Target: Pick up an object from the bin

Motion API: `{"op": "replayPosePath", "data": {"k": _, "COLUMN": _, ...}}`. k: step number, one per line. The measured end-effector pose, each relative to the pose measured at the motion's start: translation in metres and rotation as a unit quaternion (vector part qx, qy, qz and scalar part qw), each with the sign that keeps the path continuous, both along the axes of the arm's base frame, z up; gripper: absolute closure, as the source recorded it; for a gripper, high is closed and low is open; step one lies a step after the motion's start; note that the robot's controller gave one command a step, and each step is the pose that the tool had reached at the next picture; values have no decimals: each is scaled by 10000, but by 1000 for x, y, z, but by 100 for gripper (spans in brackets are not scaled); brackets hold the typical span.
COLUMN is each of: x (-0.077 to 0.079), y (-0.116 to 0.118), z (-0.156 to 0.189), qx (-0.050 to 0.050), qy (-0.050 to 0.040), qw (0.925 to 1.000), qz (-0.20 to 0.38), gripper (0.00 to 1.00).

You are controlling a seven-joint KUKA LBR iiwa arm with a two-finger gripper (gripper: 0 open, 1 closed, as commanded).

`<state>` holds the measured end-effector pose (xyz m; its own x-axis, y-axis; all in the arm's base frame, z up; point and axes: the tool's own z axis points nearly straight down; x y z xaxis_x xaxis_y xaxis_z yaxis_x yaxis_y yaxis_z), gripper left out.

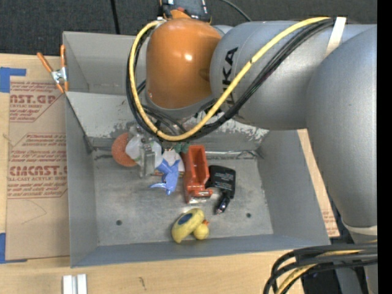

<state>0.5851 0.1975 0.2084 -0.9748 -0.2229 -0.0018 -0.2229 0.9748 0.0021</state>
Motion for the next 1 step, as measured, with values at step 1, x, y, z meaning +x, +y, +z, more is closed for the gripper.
{"op": "replayPosePath", "data": {"k": 1, "x": -16, "y": 6, "z": -19, "qx": 10, "qy": -42, "qw": 9998, "qz": -187, "gripper": 100}}
